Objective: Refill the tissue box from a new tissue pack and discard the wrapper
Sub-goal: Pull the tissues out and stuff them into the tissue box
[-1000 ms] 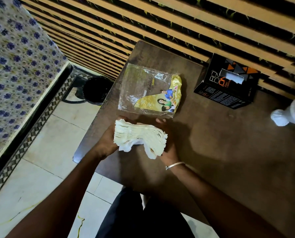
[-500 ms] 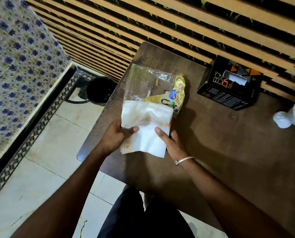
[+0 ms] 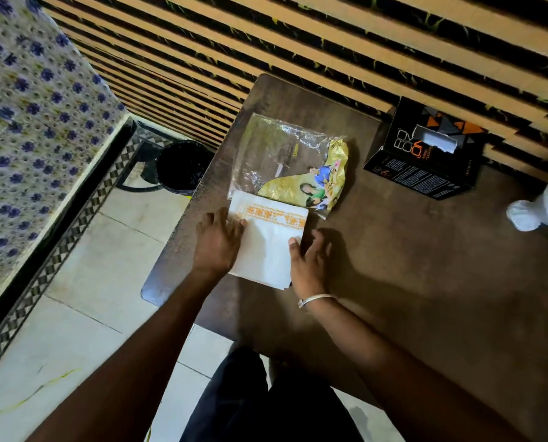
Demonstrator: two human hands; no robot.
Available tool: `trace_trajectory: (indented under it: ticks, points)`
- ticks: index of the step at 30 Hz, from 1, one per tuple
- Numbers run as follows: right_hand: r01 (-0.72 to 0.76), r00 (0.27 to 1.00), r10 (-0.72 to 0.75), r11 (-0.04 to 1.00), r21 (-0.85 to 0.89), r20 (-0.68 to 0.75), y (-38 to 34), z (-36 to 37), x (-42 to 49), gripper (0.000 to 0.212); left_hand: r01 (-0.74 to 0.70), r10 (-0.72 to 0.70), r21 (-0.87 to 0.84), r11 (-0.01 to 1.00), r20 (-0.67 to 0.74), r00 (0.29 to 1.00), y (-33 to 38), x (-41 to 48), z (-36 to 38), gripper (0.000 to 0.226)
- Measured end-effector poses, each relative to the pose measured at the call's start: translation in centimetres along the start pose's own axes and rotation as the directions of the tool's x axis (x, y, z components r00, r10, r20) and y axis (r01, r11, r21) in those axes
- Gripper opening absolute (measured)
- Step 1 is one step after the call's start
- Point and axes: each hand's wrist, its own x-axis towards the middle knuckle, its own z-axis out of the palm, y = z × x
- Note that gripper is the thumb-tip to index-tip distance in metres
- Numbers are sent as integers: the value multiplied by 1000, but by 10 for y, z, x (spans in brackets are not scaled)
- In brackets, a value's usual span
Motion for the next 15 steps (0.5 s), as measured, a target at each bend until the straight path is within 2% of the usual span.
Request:
trace_trajectory:
  ticks: [3,7,10,15]
  points:
    - [-48,999,46,995,82,18,-7,12,-9,72,33,-33,35,999,-1,999,-1,-8,12,58]
    - [-156,986,127,937,314,112,-11,23,-21,72,33,-33,39,999,1,999,5,-13,16,59]
    - [-215,974,173,909,356,147,-7,27,-23,70,66,-66,35,997,11,998,10,-8,13,59]
    - [-269,960,206,866,421,189,-9,28,-24,80,70,-71,33,997,45,996,11,-4,6,62]
